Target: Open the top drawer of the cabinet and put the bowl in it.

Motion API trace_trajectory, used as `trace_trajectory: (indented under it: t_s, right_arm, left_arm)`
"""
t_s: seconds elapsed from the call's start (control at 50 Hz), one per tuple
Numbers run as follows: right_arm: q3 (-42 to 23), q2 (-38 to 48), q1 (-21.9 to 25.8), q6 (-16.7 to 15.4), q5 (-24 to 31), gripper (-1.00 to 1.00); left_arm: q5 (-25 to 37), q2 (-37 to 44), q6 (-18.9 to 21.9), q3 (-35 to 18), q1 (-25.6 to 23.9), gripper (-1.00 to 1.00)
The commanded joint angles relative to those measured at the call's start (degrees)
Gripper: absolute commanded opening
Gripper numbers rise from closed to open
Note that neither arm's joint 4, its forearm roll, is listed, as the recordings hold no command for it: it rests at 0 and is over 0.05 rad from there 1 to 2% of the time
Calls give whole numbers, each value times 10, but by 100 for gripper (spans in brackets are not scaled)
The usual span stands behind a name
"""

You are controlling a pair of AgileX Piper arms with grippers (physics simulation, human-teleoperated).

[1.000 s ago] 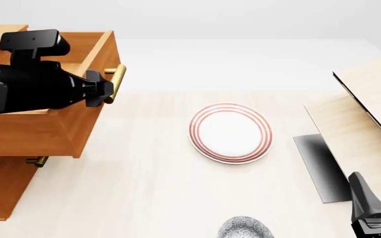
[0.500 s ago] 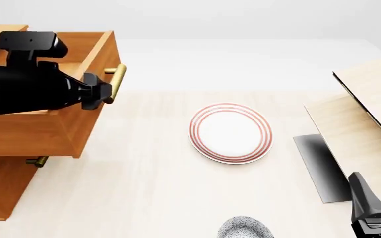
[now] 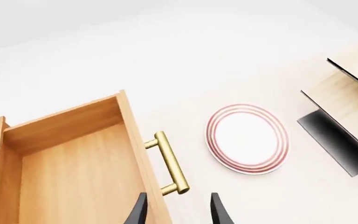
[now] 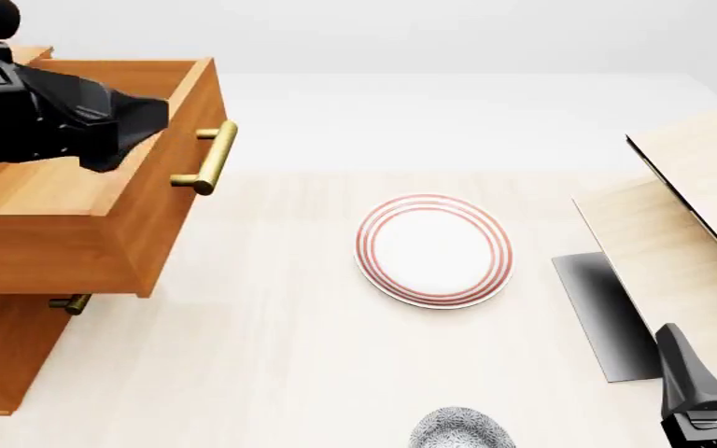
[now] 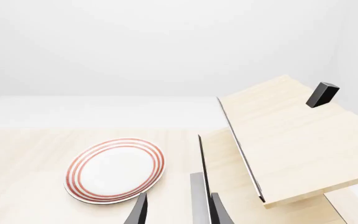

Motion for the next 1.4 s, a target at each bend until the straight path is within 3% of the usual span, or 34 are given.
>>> trace_trajectory:
  t_s: [0.02, 0.26, 0.42, 0.52, 0.54, 0.58, 0.7, 0.92, 0.96, 1.0, 1.04, 1.22, 1.28, 1.34, 1.4]
  right_arm:
    - [0, 0, -1, 0, 0, 100]
    - [0, 0, 0, 0, -1, 100]
    - [0, 0, 0, 0, -1, 100]
    - [0, 0, 0, 0, -1, 100]
    - [0, 0, 0, 0, -1, 100]
    - [0, 0, -1, 0, -1, 100]
    - [0, 0, 0, 0, -1, 100]
    - [0, 0, 0, 0, -1, 100]
    - [0, 0, 0, 0, -1, 100]
    - [0, 0, 0, 0, -1, 100]
    - [0, 0, 0, 0, -1, 100]
    - [0, 0, 0, 0, -1, 100]
    - [0, 0, 0, 0, -1, 100]
    - [0, 0, 0, 0, -1, 100]
    - [0, 0, 0, 0, -1, 100]
  left_arm:
    - [18, -43, 37, -26, -2, 100]
    - [9, -37, 41, -9, -53, 100]
    - [-25, -14, 67, 39, -100, 100]
    - [-36, 7, 43, 42, -125, 100]
    - [-48, -8, 60, 46, -128, 100]
    - [-47, 15, 35, 38, -152, 100]
    - [-68, 42, 53, 67, -162, 100]
    - [-123, 113, 50, 121, -188, 100]
    - [-132, 139, 33, 120, -207, 100]
    - [-142, 136, 49, 132, -200, 100]
    - [-152, 172, 26, 128, -223, 100]
    - [-180, 227, 0, 137, -248, 100]
    - [-194, 234, 9, 150, -241, 100]
    - [-199, 256, -19, 140, -259, 100]
    - [-209, 270, -23, 144, -263, 100]
